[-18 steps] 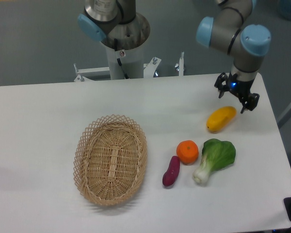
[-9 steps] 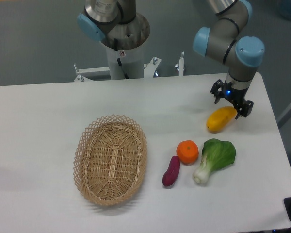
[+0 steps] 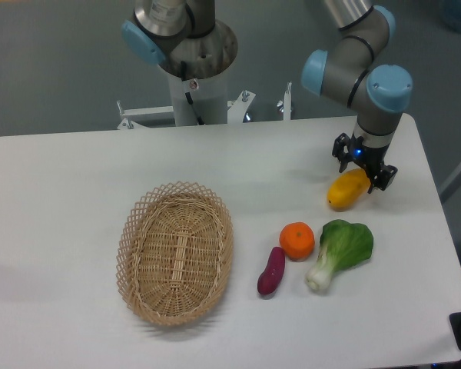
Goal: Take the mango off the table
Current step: 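Close the gripper around the yellow mango, then lift the held mango up off the table and hold it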
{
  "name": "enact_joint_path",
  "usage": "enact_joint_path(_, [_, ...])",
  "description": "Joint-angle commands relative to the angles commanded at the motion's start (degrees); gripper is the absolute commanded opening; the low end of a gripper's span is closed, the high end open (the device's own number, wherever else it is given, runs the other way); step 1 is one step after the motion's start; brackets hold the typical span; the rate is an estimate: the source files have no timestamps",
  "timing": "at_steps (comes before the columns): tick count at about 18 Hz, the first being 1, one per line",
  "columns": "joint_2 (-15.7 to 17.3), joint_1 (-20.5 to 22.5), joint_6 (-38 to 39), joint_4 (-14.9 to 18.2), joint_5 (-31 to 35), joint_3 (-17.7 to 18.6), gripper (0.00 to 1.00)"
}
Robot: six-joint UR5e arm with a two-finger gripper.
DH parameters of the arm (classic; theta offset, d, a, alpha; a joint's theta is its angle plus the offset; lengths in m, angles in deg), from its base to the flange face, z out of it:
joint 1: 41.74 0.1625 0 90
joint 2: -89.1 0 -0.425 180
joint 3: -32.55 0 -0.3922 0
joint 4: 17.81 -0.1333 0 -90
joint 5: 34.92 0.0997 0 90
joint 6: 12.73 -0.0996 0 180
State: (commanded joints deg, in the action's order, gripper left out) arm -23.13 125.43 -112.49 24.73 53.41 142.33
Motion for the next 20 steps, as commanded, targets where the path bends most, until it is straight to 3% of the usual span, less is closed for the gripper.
enact_joint_path(1, [0.00, 0.00, 0.09, 0.00, 0.00, 0.00, 0.54])
enact_joint_path(5, [0.00, 0.00, 0.00, 0.09, 0.00, -0.53, 0.47])
enact_joint_path(8, [0.35, 0.26, 0.00, 0.09, -0.35, -1.05, 0.47])
enact_joint_path(11, [1.84, 0.79, 0.00, 1.66, -2.45, -4.03, 0.47])
enact_joint_path(16, [5.62, 0.97, 5.43, 13.43, -11.85, -11.85, 0.47])
enact_joint_path(20, [5.80, -2.19, 16.23, 15.82, -17.30, -18.44, 0.47])
